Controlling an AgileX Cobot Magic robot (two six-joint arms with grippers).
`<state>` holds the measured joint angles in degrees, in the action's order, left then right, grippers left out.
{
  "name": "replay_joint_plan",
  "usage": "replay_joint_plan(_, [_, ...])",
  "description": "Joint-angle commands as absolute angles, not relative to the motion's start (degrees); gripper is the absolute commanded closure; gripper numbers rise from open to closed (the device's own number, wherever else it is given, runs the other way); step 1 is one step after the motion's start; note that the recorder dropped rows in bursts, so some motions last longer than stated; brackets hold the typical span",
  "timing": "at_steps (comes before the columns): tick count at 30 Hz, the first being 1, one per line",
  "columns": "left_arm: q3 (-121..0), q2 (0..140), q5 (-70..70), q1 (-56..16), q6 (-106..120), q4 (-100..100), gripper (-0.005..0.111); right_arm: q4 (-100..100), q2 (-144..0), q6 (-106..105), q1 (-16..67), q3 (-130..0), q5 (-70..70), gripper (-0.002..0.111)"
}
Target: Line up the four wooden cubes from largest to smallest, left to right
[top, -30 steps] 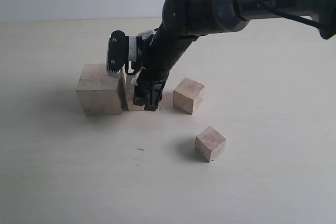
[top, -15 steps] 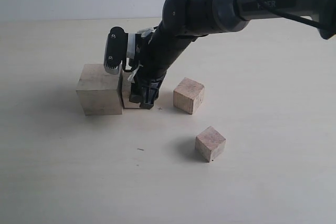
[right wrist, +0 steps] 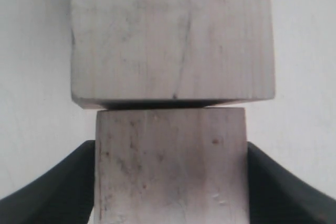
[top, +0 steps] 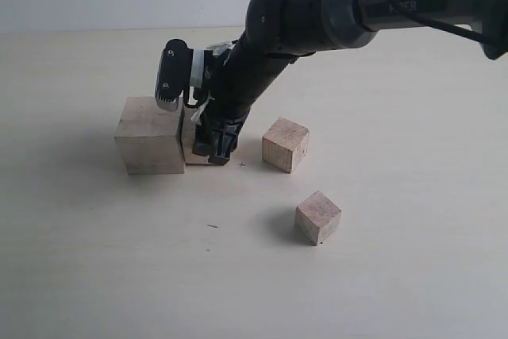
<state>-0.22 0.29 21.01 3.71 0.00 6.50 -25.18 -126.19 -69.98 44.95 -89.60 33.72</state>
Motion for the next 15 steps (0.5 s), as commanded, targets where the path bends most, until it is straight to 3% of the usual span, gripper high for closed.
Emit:
replay_joint_plan(1, [0.0, 0.0, 20.5, 3.3, 0.0, 6.4, 0.107, -27.3, -126.1, -72.1, 44.8, -89.4, 32.9, 0.108])
replay_joint_plan(12, [0.0, 0.0, 20.5, 3.3, 0.0, 6.4, 0.107, -27.2, -126.1, -72.4, 44.8, -89.4, 32.9, 0.108])
replay_joint_plan(15, [0.0, 0.0, 20.5, 3.3, 0.0, 6.4, 0.107, -27.2, -126.1, -72.4, 44.8, -89.4, 32.9, 0.102])
